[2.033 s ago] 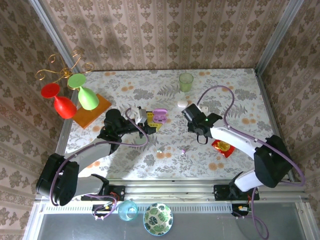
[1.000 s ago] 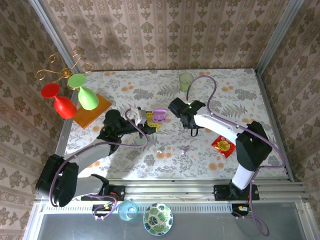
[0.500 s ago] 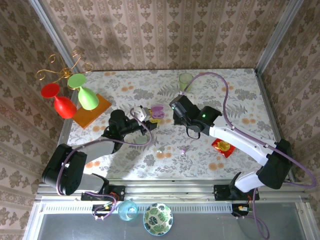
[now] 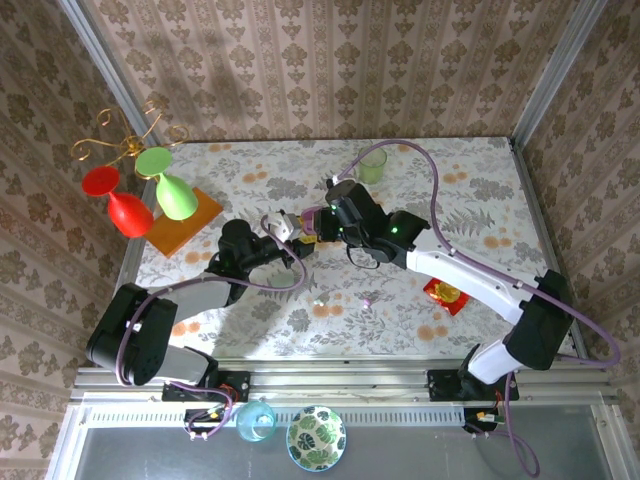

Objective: Insert wireless bluetooth earbuds into charging case

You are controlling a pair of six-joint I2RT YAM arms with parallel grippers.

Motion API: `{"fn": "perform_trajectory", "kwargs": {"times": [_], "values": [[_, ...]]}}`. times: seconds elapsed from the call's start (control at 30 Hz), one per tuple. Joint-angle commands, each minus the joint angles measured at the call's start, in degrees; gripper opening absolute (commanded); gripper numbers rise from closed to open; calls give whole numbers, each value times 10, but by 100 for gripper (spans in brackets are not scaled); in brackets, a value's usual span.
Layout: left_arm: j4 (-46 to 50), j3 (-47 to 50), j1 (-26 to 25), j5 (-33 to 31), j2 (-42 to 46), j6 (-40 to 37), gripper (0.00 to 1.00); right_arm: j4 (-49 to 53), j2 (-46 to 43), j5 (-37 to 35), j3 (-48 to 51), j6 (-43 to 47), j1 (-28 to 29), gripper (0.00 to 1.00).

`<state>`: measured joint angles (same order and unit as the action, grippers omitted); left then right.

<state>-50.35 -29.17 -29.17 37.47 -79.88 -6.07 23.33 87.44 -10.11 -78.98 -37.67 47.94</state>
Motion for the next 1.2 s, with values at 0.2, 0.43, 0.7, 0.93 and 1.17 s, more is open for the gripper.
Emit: {"fn": "perform_trajectory", "kwargs": {"times": [0.2,0.43,0.7,0.93,1.17], "values": [[-21,-1,-1,6,12,-6,23,-15,31,13,-22,4,4,12],[-20,-5,-1,9,12,-4,23,-17,45,17,-20,4,4,12],[-19,-8,-1,9,11,-4,23,-19,48,20,-12,7,3,13],[-21,-8,-1,8,5,-3,23,-43,25,43,9,4,3,22],[-21,-7,-1,8,6,-3,23,-59,-4,54,36,1,-6,27]]}}
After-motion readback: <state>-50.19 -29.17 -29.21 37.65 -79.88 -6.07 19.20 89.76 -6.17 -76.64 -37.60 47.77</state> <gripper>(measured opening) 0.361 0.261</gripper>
